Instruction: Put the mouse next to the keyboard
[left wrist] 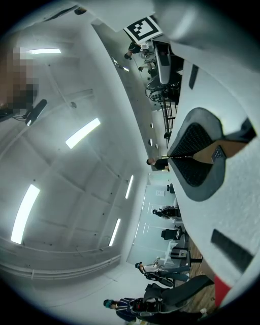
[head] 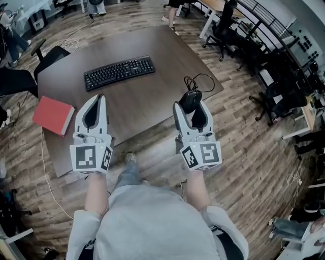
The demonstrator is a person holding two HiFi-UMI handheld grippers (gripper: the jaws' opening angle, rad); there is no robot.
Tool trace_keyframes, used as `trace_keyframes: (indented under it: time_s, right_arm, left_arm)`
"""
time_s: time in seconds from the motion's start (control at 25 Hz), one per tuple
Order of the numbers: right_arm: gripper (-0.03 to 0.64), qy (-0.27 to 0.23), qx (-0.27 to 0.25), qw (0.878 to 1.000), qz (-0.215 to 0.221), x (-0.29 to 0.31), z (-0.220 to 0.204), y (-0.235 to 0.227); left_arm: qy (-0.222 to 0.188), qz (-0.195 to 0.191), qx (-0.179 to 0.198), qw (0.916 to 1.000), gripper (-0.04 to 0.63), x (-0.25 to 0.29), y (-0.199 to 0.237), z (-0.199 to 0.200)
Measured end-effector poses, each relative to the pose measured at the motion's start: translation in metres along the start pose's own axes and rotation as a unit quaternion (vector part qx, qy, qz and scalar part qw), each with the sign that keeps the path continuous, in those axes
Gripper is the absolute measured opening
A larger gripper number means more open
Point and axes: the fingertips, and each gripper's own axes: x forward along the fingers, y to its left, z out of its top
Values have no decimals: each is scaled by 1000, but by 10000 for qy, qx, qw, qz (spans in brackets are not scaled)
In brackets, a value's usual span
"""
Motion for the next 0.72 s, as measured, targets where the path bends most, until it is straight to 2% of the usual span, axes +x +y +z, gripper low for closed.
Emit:
trace_keyframes:
  time_s: [0.4, 0.72]
  right_arm:
    - [252, -38, -73, 9998, -197, 91, -7, -16]
    - [252, 13, -52, 9991, -432, 142, -19, -26]
  left_arm:
    - [-110, -203, -39, 9997, 12, 89, 49, -9]
    - [-96, -364, -117, 9992, 12, 140, 81, -25]
